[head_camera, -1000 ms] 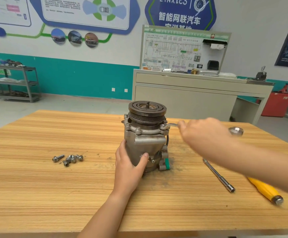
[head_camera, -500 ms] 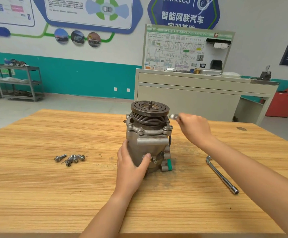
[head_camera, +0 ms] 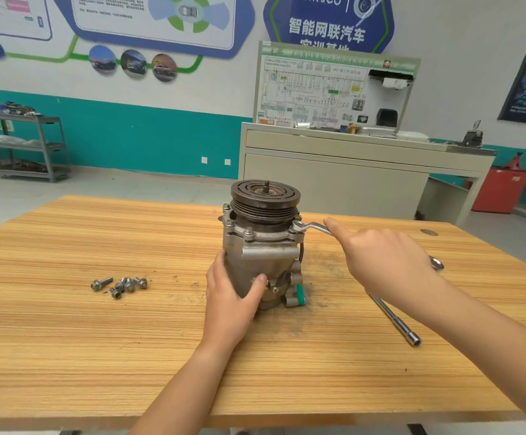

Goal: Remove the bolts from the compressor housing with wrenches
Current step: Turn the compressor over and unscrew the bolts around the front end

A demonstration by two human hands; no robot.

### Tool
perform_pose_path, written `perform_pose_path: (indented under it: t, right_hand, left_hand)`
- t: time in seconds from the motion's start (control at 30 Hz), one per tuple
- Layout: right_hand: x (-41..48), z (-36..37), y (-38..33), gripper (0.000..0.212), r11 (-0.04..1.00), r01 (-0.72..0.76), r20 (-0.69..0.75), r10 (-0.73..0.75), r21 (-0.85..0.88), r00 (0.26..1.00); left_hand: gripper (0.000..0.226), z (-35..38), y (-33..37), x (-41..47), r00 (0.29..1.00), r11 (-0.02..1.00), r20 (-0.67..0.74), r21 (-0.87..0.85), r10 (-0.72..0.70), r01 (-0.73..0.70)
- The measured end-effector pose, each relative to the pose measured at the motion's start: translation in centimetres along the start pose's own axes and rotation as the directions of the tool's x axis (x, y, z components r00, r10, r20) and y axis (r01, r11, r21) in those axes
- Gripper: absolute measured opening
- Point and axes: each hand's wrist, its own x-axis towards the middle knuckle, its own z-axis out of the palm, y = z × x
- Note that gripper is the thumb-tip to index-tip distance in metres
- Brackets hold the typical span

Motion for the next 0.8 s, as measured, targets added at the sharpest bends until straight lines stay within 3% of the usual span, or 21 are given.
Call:
perform_pose_path:
  t: [0.2,0.33,0.57,0.67,0.8]
  right_hand:
    - [1.2,-1.9,-1.0,0.051,0.995,0.083,0.052,-0.081,-0.047,0.995]
    - [0.0,-1.6,-3.3,0.060,0.979,0.203,0.123,-0.203,0.014,0.971]
    - [-0.3,-1.0,-0.5,0.052,0.997,0.021,-0.021,-0.019,0.074,1.000]
    - [0.2,-0.8,0.1,0.046,0.996,-0.041,-0.010,0.041,0.076,0.999]
    - [1.2,-0.4,-0.2,0.045,0.998,-0.013,0.037,0.011,0.064,0.999]
  left_hand:
    - [0.085,0.1,-0.2,0.1,1.000,1.000,-0.010,0.003,0.006,-0.006]
    - [0.085,0.2,-0.5,0.2,0.999,1.000,-0.025,0.010,0.021,-0.021]
    - [0.085,0.2,-0.5,0.3,0.999,1.000,-0.020,0.003,0.028,-0.028]
    - [0.085,0.2,-0.6,0.3,1.000,1.000,-0.019,0.003,0.025,-0.025]
    - [0.084,0.2,-0.6,0.3,1.000,1.000,-0.018,0.005,0.021,-0.021]
